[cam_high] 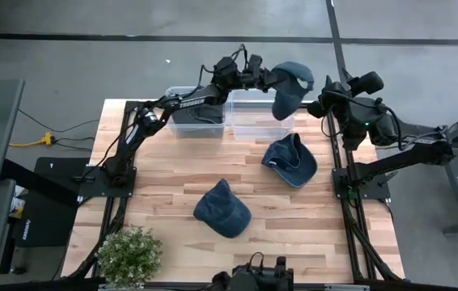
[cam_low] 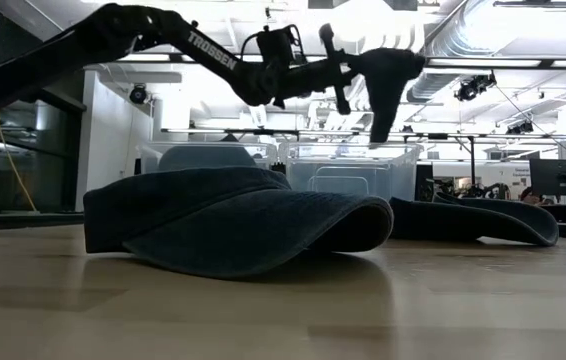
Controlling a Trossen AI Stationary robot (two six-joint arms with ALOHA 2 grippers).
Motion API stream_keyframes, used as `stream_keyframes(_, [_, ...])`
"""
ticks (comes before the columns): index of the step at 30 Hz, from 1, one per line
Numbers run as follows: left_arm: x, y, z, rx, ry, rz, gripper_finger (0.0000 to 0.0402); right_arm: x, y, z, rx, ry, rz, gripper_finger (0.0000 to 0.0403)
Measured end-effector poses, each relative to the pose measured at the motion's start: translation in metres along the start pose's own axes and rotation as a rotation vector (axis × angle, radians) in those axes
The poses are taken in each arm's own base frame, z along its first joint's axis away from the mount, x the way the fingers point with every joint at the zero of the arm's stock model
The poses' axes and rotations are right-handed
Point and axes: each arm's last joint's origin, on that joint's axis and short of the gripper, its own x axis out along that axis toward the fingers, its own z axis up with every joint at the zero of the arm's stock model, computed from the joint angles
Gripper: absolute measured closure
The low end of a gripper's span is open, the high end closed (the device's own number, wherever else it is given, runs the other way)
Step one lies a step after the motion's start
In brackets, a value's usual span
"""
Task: Pick & Place hat
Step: Put the top left blue cap into the right transparent bin
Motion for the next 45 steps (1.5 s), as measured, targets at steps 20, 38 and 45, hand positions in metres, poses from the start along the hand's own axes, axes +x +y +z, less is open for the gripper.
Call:
stream_keyframes(20, [0.001, 0.025, -0.010, 0.009, -0.016, 0.231, 0.0398, 0.000, 0.000, 0.000, 0.015, 0.000, 0.000, 0.0202])
stream_keyframes(38, [-0.006, 0.040, -0.015, -0.055, 0.106, 0.346, 0.0366, -0.001, 0.001, 0.000, 0.060, -0.006, 0.008, 0.0202])
stream_keyframes(45, [-0.007, 0.036, -0.011, -0.020, 0.114, 0.295, 0.0395, -0.001, 0.009, -0.005, 0.245, -0.058, 0.146, 0.0201])
